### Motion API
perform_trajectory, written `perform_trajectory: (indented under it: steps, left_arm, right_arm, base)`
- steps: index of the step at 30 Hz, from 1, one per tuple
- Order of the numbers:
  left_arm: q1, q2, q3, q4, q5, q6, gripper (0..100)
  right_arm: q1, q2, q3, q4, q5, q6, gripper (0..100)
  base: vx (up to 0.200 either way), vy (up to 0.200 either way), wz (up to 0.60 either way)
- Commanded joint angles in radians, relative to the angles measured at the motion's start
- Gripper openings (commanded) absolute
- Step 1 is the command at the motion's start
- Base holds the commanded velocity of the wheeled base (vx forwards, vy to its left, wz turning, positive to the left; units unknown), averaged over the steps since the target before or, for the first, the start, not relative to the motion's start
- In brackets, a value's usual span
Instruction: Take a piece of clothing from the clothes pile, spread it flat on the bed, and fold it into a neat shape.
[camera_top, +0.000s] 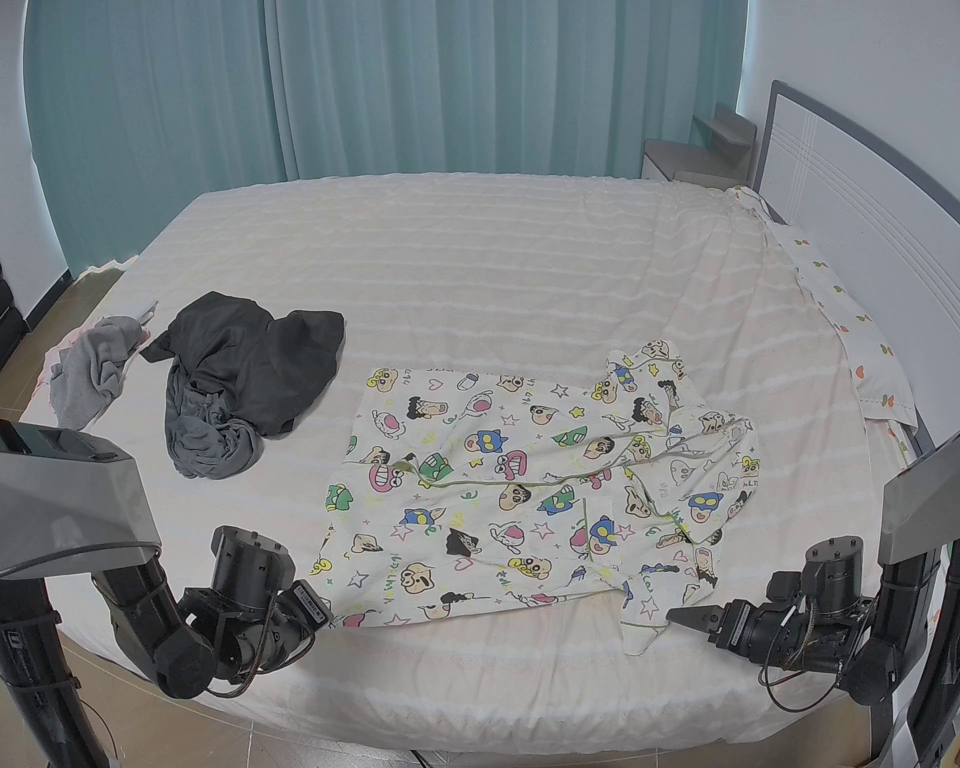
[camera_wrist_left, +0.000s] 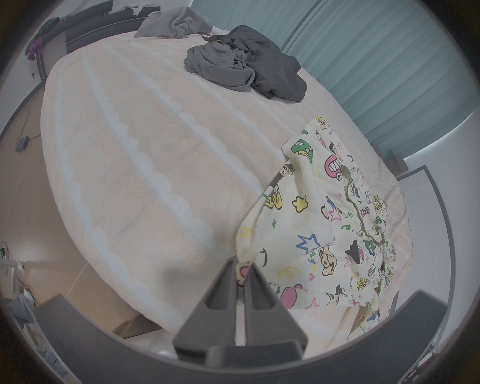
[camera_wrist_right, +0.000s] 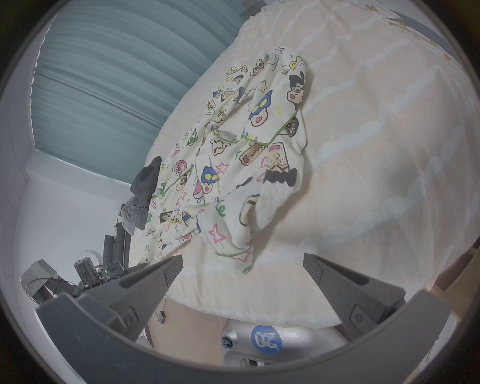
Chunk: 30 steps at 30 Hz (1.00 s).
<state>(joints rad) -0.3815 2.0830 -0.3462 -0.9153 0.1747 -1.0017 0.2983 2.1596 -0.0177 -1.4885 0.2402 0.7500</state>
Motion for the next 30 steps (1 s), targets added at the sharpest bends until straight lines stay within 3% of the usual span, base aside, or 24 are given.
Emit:
perform_trajectory:
  steps: [1, 9, 14, 17, 22, 26, 30]
  left_arm:
    - [0.003, -0.011, 0.018, 0.0, -0.004, -0.005, 0]
    - [0.01, -0.008, 0.013, -0.062, -0.017, -0.009, 0]
    - [0.039, 0.002, 0.013, -0.094, -0.015, -0.014, 0]
    - [0.041, 0.005, 0.026, -0.102, -0.014, -0.014, 0]
    - [0.041, 0.012, 0.047, -0.128, -0.043, -0.017, 0]
    - [0.039, 0.025, 0.047, -0.137, -0.052, -0.034, 0]
    - [0.041, 0.029, 0.05, -0.139, -0.05, -0.034, 0]
  right_arm:
    - [0.012, 0.002, 0.018, 0.016, 0.001, -0.014, 100]
    - [0.056, 0.049, 0.01, -0.035, 0.002, -0.026, 100]
    - [0.099, 0.115, 0.004, -0.078, -0.001, -0.141, 100]
    - [0.127, 0.12, -0.025, -0.072, -0.002, -0.164, 100]
    - [0.166, 0.117, -0.133, 0.051, -0.01, -0.167, 100]
    - [0.171, 0.114, -0.258, 0.214, -0.102, -0.169, 100]
    - [0.177, 0.097, -0.275, 0.243, -0.119, -0.184, 100]
  base:
    - [0.0, 0.0, 0.0]
    - [0.0, 0.0, 0.0]
    - [0.0, 0.0, 0.0]
    - [0.0, 0.0, 0.0]
    - [0.0, 0.0, 0.0]
    - [0.0, 0.0, 0.0]
    - [0.0, 0.0, 0.0]
